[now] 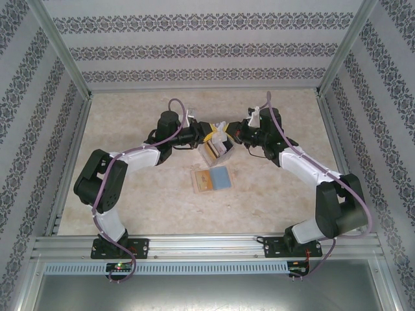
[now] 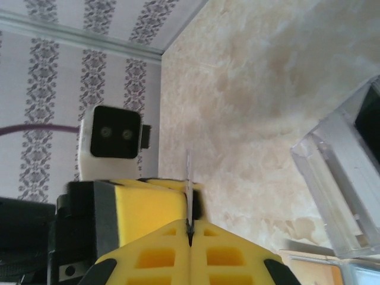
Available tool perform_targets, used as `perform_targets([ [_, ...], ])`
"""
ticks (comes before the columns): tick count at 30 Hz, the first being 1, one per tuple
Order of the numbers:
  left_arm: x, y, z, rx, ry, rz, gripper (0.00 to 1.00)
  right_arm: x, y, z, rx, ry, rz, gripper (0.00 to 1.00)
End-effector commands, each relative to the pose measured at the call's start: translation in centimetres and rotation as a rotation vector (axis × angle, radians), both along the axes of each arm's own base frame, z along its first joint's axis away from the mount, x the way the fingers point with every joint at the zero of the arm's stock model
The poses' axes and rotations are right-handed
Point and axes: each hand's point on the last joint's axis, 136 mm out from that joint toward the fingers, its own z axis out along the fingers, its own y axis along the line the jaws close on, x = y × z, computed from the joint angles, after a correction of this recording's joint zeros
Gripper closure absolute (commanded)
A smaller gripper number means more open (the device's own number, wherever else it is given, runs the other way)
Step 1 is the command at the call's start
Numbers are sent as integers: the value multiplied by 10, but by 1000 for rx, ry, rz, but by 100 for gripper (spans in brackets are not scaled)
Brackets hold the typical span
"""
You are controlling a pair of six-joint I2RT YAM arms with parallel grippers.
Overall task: Put the credit cards into the card holder
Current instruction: Insert the credit card into the card slot.
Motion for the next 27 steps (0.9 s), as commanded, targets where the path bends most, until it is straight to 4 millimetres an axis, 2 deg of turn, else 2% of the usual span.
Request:
perform_targets([
  [1,-8,-1,5,-17,-33,-13,96,-2,1,-8,6,11,17,99],
  [3,-12,2,0,-4,-24,-8,99,-5,-1,-14,-14,15,23,95],
  [4,-15,3,-3,6,-19,-6,100,-8,-1,-17,-31,16,35,90],
  [6,-21,7,-11,30,-2,2,100,-16,-3,-29,-82,43,53,74],
  [9,-35,16,-29,116,28,23,100,-34,-11,-58,-219,85,83,72],
  [12,-55,26,-56,253,59,50,100,-54,-14,-86,-344,132,147,76],
  [17,-84,27,-93,402,89,67,100,-79,2,-121,-453,183,275,78],
  [20,-94,25,-113,427,108,73,100,-83,-6,-144,-554,212,264,80],
  [27,-109,30,-141,530,107,108,100,-82,-20,-165,-639,232,275,79],
])
